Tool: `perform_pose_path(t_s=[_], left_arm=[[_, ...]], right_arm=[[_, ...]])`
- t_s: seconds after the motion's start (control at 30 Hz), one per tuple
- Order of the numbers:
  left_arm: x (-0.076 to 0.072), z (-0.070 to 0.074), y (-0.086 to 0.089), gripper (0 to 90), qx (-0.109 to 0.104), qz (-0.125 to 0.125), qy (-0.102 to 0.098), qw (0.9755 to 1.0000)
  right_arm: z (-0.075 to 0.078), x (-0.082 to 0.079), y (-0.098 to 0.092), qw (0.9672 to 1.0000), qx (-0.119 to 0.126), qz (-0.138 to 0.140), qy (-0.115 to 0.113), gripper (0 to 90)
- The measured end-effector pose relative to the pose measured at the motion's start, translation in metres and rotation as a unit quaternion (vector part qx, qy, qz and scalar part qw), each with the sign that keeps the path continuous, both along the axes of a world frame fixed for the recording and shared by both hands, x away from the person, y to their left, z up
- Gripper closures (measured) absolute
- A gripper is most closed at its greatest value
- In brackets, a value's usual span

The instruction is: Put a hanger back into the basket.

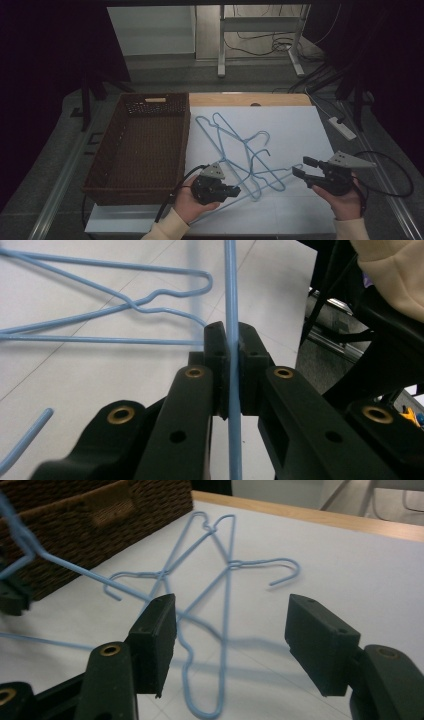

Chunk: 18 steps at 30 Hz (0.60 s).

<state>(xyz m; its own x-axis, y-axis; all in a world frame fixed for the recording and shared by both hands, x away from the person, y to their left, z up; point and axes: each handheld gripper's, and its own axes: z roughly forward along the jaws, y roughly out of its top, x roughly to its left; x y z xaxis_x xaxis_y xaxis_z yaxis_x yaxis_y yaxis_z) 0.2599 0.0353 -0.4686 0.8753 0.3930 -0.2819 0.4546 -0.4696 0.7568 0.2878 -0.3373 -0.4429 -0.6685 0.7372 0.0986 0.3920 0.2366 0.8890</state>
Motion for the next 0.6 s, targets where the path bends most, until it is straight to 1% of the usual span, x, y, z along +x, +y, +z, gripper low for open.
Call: perform_pose_path(t_s=[0.13,0.3,0.37,0.5,0.6], left_arm=[[-0.003,0.005,-0.001,86.0,-0.006,-0.004,-0.004,1.0],[-0.007,0.018,0.0,86.0,-0.013,-0.007,-0.014,0.9998],[-0.01,0.024,0.002,86.0,-0.015,-0.002,-0.012,0.9998],[-0.017,0.038,0.007,86.0,-0.017,0.005,-0.024,0.9996],[-0.02,0.048,0.014,85.9,-0.03,0.022,-0.026,0.999]], right_arm=[[-0.005,0.0,-0.008,0.9998,0.007,-0.021,0.003,38.6],[-0.01,0.001,-0.015,0.9991,0.014,-0.039,0.01,37.6],[-0.012,0.001,-0.015,0.999,0.01,-0.042,0.011,37.6],[-0.013,0.0,-0.015,0.999,0.007,-0.043,0.011,37.3],[-0.014,0.0,-0.015,0.9989,0.004,-0.046,0.011,37.3]])
